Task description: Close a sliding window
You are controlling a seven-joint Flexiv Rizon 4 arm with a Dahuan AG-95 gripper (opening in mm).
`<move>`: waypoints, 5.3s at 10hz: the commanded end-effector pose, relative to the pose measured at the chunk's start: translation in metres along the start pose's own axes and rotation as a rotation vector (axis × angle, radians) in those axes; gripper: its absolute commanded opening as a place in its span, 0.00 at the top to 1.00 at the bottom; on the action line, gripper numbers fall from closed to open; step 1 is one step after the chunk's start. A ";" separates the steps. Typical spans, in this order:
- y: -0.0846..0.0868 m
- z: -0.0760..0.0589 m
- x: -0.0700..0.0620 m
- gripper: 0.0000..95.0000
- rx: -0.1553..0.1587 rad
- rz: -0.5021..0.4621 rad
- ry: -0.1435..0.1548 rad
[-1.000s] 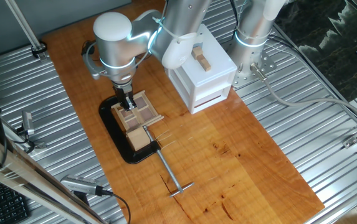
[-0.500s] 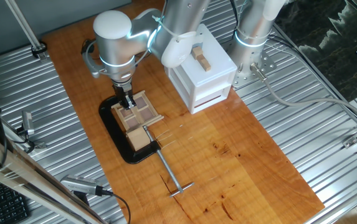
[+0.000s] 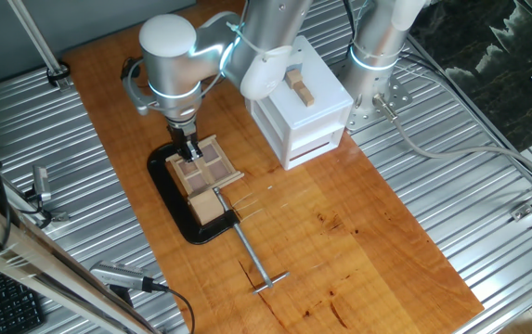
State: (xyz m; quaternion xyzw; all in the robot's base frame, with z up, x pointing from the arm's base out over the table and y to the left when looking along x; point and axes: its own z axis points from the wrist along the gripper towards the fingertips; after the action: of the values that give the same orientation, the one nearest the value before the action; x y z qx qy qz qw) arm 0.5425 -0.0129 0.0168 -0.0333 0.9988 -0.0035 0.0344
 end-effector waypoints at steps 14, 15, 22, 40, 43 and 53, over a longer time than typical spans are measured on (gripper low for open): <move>-0.010 0.017 0.001 1.00 0.001 -0.006 -0.017; -0.010 0.018 0.001 1.00 0.001 -0.006 -0.017; -0.009 0.023 0.002 1.00 -0.007 -0.005 -0.033; -0.011 0.026 0.002 1.00 0.015 -0.031 -0.033; -0.020 0.026 0.005 1.00 -0.006 -0.040 -0.037; -0.010 0.009 -0.006 1.00 0.005 -0.021 -0.013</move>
State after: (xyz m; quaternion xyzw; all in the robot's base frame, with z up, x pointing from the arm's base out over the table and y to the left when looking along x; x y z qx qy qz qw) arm 0.5532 -0.0226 0.0135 -0.0400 0.9982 -0.0006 0.0450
